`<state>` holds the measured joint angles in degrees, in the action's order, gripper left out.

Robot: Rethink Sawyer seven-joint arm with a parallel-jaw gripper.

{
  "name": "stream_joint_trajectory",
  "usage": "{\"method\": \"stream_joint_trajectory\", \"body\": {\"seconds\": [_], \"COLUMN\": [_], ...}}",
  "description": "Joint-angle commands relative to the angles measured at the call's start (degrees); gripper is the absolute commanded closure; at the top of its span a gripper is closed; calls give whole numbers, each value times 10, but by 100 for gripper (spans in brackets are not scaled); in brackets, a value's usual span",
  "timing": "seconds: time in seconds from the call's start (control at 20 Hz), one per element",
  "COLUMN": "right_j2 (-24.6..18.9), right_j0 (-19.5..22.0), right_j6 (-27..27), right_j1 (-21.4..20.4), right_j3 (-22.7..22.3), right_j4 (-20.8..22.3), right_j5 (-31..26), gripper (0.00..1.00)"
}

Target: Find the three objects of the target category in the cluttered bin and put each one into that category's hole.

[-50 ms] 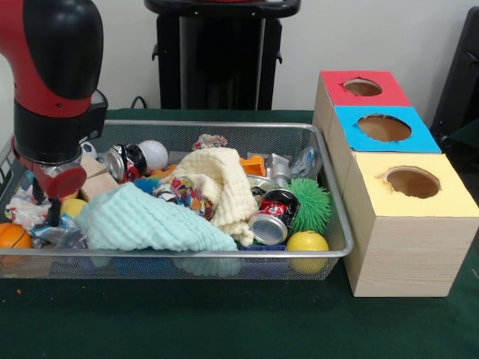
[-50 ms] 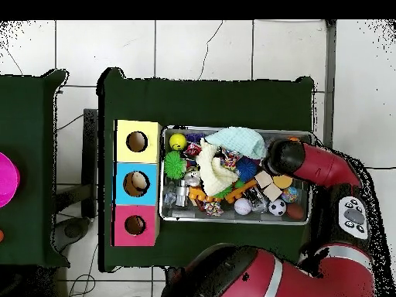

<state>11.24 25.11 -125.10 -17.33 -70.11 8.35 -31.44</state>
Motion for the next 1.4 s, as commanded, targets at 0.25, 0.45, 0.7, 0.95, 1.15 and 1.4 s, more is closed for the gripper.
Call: {"method": "stream_joint_trajectory", "body": {"seconds": [0.25,0.45,0.7,0.95,1.15,1.4], "right_j2": [-121,-93,-73,-77,-74,-64], "right_j0": [27,1,-20,-19,-24,-35], "right_j6": [21,1,-12,-8,-8,-18], "right_j1": [52,51,43,16,-7,-24], "right_j3": [-94,-78,-71,-88,-99,-108], "right_j4": [35,31,20,2,-6,-10], "right_j5": [126,85,40,-3,-35,-57], "gripper": [100,100,100,100,100,100]}}
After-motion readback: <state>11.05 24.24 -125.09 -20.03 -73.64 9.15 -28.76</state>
